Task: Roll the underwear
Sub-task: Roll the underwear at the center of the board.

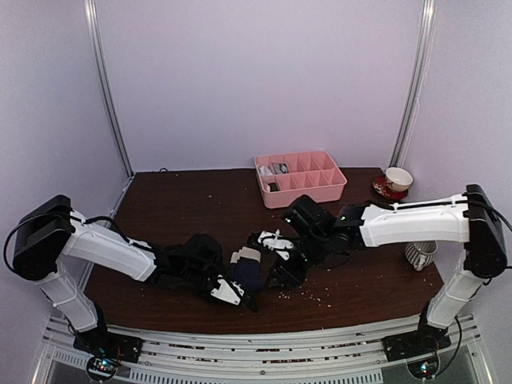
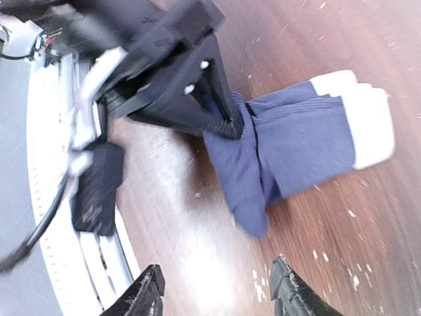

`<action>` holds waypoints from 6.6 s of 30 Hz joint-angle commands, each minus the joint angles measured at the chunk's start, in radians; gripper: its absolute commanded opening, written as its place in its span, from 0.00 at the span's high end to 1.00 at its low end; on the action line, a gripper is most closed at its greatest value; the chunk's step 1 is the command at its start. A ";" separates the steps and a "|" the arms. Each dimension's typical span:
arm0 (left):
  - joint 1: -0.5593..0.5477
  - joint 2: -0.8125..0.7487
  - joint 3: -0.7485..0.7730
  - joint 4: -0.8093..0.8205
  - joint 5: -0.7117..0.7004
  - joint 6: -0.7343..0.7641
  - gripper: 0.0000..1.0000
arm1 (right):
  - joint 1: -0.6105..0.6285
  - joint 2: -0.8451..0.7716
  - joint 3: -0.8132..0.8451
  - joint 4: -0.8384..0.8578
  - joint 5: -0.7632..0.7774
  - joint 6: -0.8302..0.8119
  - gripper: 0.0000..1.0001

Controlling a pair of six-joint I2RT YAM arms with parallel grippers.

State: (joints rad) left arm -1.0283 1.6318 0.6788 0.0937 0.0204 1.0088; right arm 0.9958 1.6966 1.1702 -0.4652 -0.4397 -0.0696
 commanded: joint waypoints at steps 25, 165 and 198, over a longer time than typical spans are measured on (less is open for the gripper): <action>0.384 0.636 0.771 -1.119 0.750 -0.026 1.00 | 0.423 0.041 -0.156 0.327 0.898 -0.379 0.37; 0.335 0.245 0.335 -0.692 0.533 -0.111 1.00 | -0.075 0.026 -0.087 0.227 0.007 0.001 0.36; 0.485 0.696 0.819 -1.147 0.692 -0.113 1.00 | 0.219 0.427 0.225 0.283 0.767 -0.383 0.55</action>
State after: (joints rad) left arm -0.5529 2.2581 1.5299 -1.0565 0.9199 0.9058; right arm 1.2530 2.0941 1.3621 -0.1268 0.3222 -0.4664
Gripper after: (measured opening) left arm 0.096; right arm 0.497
